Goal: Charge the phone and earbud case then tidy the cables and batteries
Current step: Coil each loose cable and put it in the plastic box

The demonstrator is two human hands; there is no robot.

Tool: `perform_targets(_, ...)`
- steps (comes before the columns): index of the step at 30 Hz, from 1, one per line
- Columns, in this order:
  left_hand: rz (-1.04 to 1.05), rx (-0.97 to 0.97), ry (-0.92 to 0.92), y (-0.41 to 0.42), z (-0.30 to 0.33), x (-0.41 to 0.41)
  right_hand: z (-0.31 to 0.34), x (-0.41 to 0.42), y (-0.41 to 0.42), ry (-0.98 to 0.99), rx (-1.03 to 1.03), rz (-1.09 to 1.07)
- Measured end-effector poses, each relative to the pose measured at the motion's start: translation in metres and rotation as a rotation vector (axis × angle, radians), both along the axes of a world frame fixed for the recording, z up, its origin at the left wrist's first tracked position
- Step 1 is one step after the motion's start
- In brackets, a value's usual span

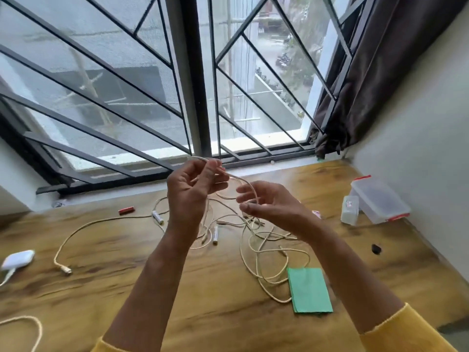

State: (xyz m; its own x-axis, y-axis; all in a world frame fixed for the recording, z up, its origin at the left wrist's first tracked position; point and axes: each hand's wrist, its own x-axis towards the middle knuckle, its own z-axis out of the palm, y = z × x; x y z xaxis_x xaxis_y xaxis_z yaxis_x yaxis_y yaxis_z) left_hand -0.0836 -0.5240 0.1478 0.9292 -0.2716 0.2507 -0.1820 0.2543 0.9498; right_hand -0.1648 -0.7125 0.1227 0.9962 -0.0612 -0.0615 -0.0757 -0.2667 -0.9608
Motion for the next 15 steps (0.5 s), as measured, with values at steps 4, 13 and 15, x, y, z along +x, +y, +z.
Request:
perform_targets(4, 0.073, -0.061, 0.122, 0.010, -0.003, 0.001, -0.033, 0.003, -0.002, 0.070, -0.172, 0.072)
perform_targets(13, 0.184, -0.025, 0.403, 0.035, -0.032, 0.003, -0.032, 0.034, -0.009, -0.099, -0.187, -0.192)
perform_targets(15, 0.171, -0.005, 0.505, 0.038, -0.041, 0.003, -0.011, 0.039, -0.004, -0.188, -0.097, -0.177)
